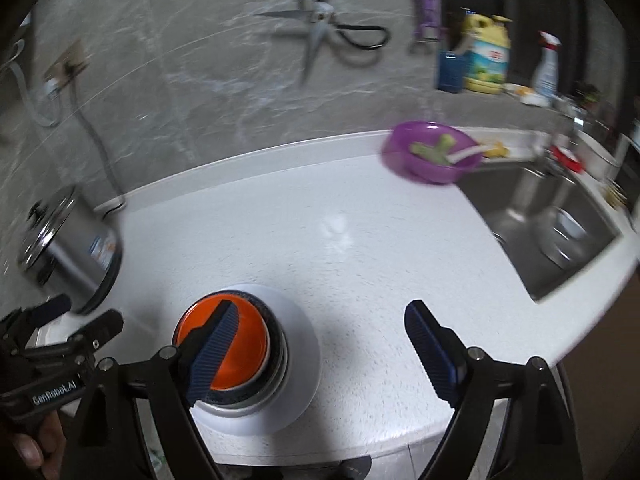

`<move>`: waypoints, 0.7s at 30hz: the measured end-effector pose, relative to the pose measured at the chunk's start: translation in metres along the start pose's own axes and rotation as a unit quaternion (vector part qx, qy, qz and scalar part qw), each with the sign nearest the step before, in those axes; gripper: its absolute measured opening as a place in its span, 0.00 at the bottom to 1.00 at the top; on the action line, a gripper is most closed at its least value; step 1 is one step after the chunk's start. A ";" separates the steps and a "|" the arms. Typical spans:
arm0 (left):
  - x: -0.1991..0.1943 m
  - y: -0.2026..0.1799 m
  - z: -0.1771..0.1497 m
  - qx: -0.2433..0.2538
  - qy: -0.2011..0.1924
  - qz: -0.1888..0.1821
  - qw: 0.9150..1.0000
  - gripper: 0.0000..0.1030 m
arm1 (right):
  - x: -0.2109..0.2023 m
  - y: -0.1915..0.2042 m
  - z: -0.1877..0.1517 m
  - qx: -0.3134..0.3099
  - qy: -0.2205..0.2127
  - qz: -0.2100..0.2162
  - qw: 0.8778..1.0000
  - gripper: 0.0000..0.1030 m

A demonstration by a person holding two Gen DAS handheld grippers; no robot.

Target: Organize plates and bowls

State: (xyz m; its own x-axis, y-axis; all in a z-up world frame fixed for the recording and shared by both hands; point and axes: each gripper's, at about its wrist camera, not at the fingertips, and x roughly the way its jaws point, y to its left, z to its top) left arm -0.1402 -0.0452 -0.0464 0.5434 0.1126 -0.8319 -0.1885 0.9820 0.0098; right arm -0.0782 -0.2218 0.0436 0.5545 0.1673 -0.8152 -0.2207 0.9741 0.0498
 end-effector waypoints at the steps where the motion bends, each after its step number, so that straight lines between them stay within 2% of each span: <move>1: -0.001 0.005 0.003 0.005 0.006 -0.010 1.000 0.91 | -0.004 0.006 0.000 0.012 0.001 -0.013 1.000 0.84; 4: -0.008 0.021 0.011 0.036 -0.006 -0.033 0.999 0.91 | -0.016 0.028 -0.001 0.036 -0.003 -0.029 0.999 0.85; 6: -0.006 0.032 0.015 0.049 -0.006 -0.049 0.998 0.91 | -0.022 0.041 -0.002 0.046 -0.011 -0.056 0.997 0.86; 12: -0.003 0.054 0.021 0.077 0.004 -0.084 0.993 0.91 | -0.024 0.062 -0.009 0.085 0.000 -0.076 0.993 0.86; 18: 0.008 0.053 0.024 0.075 0.011 -0.097 0.992 0.91 | -0.019 0.075 -0.009 0.076 0.016 -0.092 0.993 0.86; 21: 0.010 0.050 0.028 0.075 0.006 -0.091 0.993 0.91 | -0.015 0.072 -0.007 0.077 0.018 -0.090 0.993 0.86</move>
State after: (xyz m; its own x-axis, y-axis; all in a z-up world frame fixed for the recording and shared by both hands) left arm -0.1214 0.0093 -0.0393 0.5479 -0.0695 -0.8336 0.0364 0.9976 -0.0592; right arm -0.1083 -0.1554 0.0558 0.5438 -0.0143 -0.8391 0.0054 0.9999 -0.0136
